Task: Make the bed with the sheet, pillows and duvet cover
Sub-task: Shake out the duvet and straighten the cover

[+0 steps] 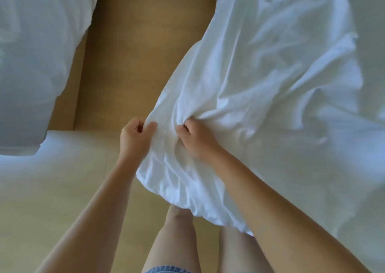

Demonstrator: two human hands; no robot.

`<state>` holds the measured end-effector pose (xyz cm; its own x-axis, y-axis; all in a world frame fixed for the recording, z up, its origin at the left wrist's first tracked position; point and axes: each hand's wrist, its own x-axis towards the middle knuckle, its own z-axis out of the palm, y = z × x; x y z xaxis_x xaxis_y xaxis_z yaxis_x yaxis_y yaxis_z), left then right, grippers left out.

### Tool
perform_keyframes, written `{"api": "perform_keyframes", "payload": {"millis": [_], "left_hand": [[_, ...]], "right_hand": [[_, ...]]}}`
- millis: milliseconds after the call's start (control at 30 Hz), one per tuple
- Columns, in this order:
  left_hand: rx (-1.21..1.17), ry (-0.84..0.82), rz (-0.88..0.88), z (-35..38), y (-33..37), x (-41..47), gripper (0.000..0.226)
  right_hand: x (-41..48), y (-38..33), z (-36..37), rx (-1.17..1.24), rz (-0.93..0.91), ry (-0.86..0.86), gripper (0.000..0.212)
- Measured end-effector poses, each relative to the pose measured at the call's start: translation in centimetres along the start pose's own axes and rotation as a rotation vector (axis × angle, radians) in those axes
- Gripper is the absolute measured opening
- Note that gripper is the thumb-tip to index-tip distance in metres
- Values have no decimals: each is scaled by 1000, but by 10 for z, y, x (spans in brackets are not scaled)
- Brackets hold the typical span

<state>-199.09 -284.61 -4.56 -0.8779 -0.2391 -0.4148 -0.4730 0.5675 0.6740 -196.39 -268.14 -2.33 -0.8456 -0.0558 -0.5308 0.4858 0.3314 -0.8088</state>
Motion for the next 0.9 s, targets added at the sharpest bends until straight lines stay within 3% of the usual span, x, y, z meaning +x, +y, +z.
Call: {"api": "perform_keyframes", "payload": {"millis": [100, 167, 267, 333, 367, 433, 567, 700, 800, 900], "left_hand": [[188, -329, -189, 18, -49, 29, 24], [162, -605, -292, 34, -78, 34, 49], [50, -826, -372, 49, -109, 33, 78], [-20, -956, -402, 58, -126, 28, 74], [-26, -986, -396, 63, -132, 22, 60], [-12, -919, -347, 70, -139, 4, 22], [-122, -684, -243, 58, -136, -24, 9], [-106, -763, -145, 32, -123, -38, 34], [-289, -809, -330, -10, -136, -57, 43], [-463, -708, -621, -38, -166, -47, 33]], "right_hand": [[41, 40, 26, -92, 220, 182, 37], [51, 59, 38, -66, 277, 320, 37], [49, 70, 51, -43, 233, 465, 36], [41, 72, 56, -85, 171, 537, 38], [38, 71, 57, -110, 147, 563, 39], [35, 66, 59, -147, 131, 606, 40], [35, 53, 62, -150, 136, 708, 40], [36, 40, 63, -146, 118, 798, 40], [31, 32, 70, -161, 114, 768, 39], [22, 36, 86, -268, 136, 569, 35]]}}
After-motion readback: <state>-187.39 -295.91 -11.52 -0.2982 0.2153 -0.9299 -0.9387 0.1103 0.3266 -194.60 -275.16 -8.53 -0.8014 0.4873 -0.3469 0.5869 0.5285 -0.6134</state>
